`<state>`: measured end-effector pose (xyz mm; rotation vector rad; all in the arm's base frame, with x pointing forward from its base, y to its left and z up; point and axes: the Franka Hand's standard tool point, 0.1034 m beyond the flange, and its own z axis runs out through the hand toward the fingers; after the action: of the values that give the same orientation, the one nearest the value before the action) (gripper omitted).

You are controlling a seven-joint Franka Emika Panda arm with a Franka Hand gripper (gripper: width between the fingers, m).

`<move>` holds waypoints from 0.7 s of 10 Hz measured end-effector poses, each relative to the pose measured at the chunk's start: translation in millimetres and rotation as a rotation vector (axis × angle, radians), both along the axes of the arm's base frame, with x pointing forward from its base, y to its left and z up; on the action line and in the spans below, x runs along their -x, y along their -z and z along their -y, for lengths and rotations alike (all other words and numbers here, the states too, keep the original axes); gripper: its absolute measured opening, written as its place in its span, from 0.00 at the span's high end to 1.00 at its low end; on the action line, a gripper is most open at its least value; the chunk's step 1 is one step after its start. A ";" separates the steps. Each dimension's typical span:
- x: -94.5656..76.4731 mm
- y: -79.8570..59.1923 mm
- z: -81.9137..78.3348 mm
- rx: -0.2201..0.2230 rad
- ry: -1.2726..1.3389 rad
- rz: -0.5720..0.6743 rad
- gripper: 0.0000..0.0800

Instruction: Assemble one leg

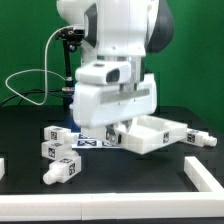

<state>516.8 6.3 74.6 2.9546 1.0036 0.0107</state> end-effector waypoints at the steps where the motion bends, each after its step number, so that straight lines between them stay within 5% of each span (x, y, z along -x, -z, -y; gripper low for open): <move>1: -9.5 -3.7 3.8 -0.003 0.085 -0.030 0.93; 4: -35.7 1.8 23.3 -0.013 -0.079 0.058 0.93; 7: -34.2 5.9 23.3 -0.016 -0.068 0.053 0.93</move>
Offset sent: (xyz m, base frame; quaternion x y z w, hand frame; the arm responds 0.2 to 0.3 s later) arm 0.0293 -0.0075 -0.0024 -0.0351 0.1104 -0.2765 0.9540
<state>551.0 -17.0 68.6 2.9164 1.1013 0.0976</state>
